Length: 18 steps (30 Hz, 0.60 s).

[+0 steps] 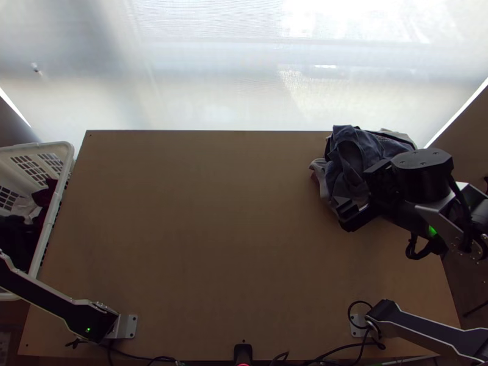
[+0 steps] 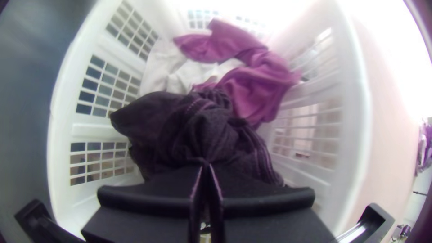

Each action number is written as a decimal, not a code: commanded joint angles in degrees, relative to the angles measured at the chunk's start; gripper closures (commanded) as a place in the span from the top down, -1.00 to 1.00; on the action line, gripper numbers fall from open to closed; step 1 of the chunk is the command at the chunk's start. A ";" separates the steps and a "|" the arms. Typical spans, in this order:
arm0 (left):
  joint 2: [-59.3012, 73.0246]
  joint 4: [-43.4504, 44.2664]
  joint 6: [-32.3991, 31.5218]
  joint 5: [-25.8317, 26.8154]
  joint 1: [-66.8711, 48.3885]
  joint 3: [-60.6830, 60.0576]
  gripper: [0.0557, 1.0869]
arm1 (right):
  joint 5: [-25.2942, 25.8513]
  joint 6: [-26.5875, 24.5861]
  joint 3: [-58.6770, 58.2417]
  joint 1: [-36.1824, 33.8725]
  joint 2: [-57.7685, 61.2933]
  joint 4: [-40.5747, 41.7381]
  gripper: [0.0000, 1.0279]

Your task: Fold the t-shirt

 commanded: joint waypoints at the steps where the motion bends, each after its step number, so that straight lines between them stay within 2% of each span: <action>1: -20.63 -18.46 -0.13 5.90 -6.84 -2.78 -0.92 | 0.03 -0.21 -2.07 0.07 0.27 3.27 0.90; 4: -33.47 -18.28 1.27 5.90 -13.43 -11.40 -0.92 | 0.03 -0.73 -1.90 0.07 0.36 3.97 0.90; 9: -47.35 -18.11 -2.07 5.99 -28.46 -12.54 -0.92 | 0.03 -2.49 -1.63 -2.12 -0.25 4.24 0.90; 12: -54.82 -17.23 -9.01 8.18 -39.97 -12.63 -0.92 | 0.03 -3.81 -4.45 -6.43 -1.92 4.24 0.90; 15: -60.18 -17.31 -15.69 8.01 -55.97 -13.24 -0.92 | 0.03 -3.90 -9.11 -9.77 -4.82 4.32 0.90; 18: -61.59 -17.31 -26.50 7.75 -73.72 -13.59 -0.92 | 0.03 -3.72 -14.91 -10.04 -8.52 4.76 0.90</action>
